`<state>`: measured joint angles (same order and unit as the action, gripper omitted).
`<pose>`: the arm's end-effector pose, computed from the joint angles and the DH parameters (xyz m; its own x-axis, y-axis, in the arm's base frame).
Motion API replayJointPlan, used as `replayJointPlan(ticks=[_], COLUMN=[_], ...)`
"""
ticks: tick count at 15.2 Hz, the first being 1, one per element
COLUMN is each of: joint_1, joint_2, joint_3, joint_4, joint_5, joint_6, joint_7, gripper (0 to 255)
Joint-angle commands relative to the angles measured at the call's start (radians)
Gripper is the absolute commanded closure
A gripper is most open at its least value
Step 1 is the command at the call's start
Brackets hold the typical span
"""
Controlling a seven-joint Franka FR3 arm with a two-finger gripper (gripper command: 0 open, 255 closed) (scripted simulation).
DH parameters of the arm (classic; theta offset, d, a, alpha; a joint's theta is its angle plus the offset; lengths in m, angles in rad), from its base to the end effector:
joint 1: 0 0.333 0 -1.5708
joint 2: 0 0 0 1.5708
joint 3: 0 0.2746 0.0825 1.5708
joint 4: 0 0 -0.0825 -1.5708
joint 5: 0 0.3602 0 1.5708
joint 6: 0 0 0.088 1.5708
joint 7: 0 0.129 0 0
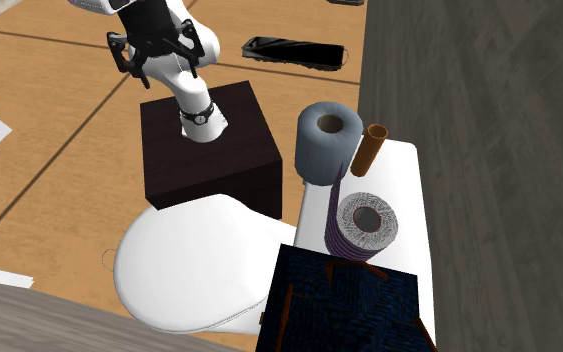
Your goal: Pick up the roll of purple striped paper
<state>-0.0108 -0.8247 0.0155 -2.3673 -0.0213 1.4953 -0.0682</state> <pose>0.2939 -0.0006 0.5396 0.9966 0.0657 -0.0494 0.0672 -0.9973 0.0294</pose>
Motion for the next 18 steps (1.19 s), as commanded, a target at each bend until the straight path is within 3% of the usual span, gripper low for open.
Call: replayJointPlan(ticks=[1,10,18], joint_1=[0.000,0.039,0.066], joint_2=[0.000,0.328,0.622], joint_3=[0.000,0.070,0.130], joint_4=[0.000,0.214,0.482], joint_5=[0.000,0.037,0.031], joint_6=[0.000,0.125,0.160], joint_7=[0.000,0.034,0.067], gripper=[0,0,0])
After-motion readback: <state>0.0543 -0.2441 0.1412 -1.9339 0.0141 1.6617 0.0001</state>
